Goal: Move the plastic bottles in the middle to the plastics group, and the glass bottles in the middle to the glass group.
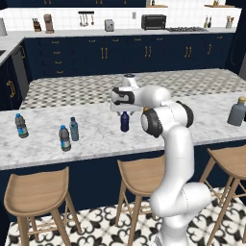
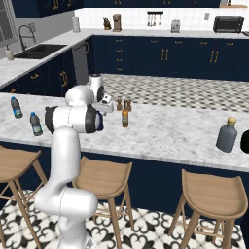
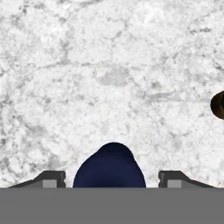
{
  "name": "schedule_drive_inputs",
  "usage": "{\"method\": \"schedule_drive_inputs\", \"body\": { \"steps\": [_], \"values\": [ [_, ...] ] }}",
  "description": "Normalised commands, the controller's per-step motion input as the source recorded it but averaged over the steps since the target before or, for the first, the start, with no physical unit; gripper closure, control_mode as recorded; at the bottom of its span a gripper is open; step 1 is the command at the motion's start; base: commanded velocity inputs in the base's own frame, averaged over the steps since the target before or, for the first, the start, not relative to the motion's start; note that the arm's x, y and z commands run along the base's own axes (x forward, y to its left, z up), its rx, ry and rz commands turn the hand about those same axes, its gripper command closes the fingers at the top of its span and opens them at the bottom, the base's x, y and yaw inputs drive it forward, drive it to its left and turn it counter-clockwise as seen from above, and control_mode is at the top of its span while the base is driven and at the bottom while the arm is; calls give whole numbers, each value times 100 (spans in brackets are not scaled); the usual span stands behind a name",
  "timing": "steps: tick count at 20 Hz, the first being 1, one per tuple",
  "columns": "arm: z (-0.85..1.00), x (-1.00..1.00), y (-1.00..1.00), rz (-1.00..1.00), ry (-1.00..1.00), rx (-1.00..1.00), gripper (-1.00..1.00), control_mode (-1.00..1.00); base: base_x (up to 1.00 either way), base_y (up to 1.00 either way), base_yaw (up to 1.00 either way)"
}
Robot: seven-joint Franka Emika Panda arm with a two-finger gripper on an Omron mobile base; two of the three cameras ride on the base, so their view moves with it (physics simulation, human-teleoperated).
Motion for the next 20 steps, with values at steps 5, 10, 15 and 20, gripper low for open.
{"method": "schedule_drive_inputs", "body": {
  "steps": [5, 10, 15, 20],
  "values": [
    [-4, -2, 0, 0, 0, 0, 100, -100, 0, 0, 0],
    [2, -34, 0, 0, 0, 2, 100, -100, 0, 0, 0],
    [15, -70, 19, -1, 0, 8, 100, -100, 0, 0, 0],
    [8, -67, 55, -2, 0, 3, 100, -100, 0, 0, 0]
  ]
}}
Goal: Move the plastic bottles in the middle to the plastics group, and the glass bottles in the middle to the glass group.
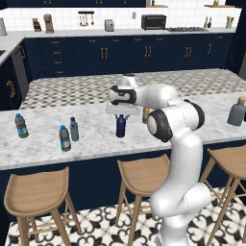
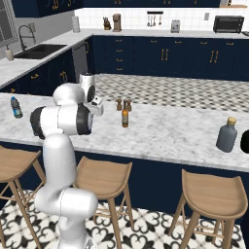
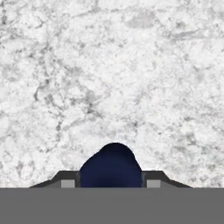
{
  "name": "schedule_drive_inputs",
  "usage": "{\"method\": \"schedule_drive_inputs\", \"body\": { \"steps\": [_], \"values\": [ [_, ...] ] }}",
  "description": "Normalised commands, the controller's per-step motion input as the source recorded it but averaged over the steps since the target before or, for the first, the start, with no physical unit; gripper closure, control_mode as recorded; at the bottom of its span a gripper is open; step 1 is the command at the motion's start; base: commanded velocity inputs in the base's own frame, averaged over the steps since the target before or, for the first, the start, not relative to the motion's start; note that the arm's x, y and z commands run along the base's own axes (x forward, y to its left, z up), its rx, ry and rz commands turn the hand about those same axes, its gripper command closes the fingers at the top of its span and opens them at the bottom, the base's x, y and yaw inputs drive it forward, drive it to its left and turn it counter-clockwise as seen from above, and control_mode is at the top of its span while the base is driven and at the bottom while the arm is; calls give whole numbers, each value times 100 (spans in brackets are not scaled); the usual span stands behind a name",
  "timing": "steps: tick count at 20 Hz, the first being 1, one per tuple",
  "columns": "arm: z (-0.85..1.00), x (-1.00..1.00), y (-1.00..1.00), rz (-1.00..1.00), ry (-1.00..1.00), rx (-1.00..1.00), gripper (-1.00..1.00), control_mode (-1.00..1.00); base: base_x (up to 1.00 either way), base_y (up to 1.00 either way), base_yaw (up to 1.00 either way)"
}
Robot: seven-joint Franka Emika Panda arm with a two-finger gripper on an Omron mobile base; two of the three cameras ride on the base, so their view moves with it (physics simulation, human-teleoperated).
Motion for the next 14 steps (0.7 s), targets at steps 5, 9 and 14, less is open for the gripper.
{"method": "schedule_drive_inputs", "body": {
  "steps": [5, 9, 14],
  "values": [
    [6, -30, 79, -5, -4, 0, 100, -100, 0, 0, 0],
    [10, -2, 84, -4, -7, 0, 100, -100, 0, 0, 0],
    [6, 0, 75, -7, -4, 0, 100, -100, 0, 0, 0]
  ]
}}
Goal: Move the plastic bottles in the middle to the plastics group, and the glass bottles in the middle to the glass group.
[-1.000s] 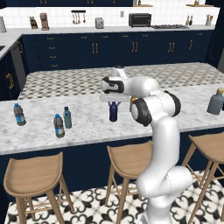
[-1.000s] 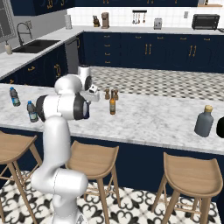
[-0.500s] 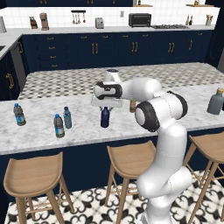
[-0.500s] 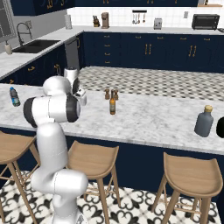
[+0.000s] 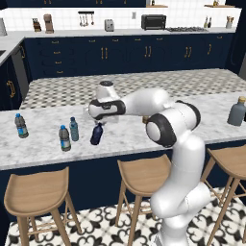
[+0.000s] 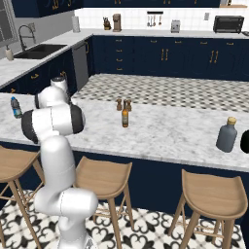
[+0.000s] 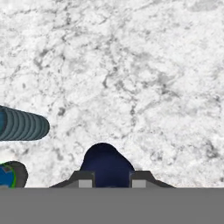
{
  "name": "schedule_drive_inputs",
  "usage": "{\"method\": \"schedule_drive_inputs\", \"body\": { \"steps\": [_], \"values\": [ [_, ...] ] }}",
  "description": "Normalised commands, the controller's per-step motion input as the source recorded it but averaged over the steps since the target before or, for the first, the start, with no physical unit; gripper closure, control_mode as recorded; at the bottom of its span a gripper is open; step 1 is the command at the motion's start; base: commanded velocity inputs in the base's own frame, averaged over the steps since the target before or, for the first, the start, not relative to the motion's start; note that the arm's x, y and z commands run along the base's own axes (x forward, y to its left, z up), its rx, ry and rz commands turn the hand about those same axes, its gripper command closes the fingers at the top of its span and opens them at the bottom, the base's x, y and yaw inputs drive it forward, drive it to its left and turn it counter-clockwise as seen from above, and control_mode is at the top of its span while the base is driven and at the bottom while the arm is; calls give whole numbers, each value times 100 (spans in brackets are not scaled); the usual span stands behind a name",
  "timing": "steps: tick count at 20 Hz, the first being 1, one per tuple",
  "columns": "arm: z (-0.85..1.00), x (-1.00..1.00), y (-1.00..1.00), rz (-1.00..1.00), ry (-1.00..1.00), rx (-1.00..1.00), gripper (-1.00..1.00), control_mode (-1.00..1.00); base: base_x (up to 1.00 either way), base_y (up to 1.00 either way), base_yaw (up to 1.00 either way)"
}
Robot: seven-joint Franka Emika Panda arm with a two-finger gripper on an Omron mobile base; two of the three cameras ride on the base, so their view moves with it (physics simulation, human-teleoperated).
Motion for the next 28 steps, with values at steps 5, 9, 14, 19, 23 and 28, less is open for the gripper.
{"method": "schedule_drive_inputs", "body": {
  "steps": [5, 9, 14, 19, 23, 28],
  "values": [
    [0, 11, 57, -8, 0, 0, 100, -100, 0, 0, 0],
    [0, 10, 44, -8, 0, 0, 100, -100, 0, 0, 0],
    [-1, 7, 46, -6, 0, 0, 100, -100, 0, 0, 0],
    [-11, 7, 38, -4, 3, -3, 100, -100, 0, 0, 0],
    [-26, 0, 8, -2, 9, -5, 100, -100, 0, 0, 0],
    [-31, 0, -17, 0, 4, -12, 100, -100, 0, 0, 0]
  ]
}}
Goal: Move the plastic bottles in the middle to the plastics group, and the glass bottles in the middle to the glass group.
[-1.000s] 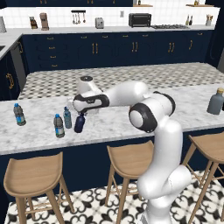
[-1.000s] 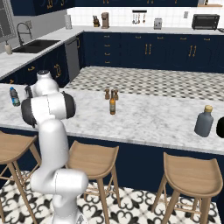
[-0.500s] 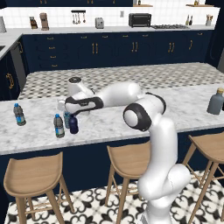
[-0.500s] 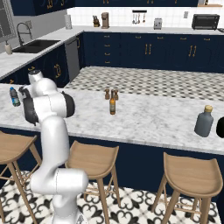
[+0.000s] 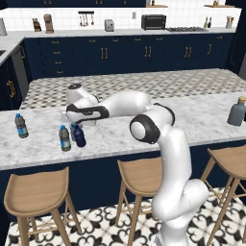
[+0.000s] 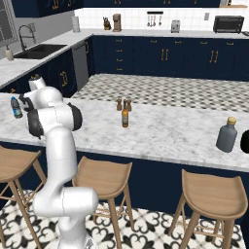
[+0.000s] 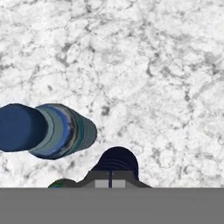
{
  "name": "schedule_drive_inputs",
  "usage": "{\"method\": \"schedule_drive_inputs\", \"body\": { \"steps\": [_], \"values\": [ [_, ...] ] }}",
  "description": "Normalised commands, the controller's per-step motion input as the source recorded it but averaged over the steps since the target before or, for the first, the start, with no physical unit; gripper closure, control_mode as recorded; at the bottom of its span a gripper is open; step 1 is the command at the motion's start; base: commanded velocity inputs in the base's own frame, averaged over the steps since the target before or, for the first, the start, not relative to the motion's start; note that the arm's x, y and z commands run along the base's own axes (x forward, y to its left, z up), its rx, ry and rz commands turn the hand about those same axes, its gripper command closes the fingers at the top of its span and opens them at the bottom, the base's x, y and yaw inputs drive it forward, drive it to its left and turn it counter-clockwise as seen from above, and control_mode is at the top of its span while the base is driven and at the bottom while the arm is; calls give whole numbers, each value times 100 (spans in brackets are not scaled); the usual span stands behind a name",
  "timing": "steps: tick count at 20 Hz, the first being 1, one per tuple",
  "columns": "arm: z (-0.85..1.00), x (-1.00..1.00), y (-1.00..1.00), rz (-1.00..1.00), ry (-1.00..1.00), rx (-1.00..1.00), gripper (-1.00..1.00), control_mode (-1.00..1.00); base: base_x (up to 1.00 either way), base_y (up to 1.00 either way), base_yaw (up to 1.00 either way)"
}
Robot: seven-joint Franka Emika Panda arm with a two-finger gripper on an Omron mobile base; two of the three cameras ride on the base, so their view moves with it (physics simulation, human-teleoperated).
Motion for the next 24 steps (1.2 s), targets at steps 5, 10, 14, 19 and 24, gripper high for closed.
{"method": "schedule_drive_inputs", "body": {
  "steps": [5, 10, 14, 19, 24],
  "values": [
    [-18, 0, -19, 0, 0, -5, -100, -100, 0, 0, 0],
    [0, 0, -17, 0, 0, 0, -100, -100, 0, 0, 0],
    [16, 0, -25, 0, -2, 2, -100, -100, 0, 0, 0],
    [33, 0, -34, 0, -6, 7, -100, -100, 0, 0, 0],
    [39, -10, -42, 0, -4, 6, -100, -100, 0, 0, 0]
  ]
}}
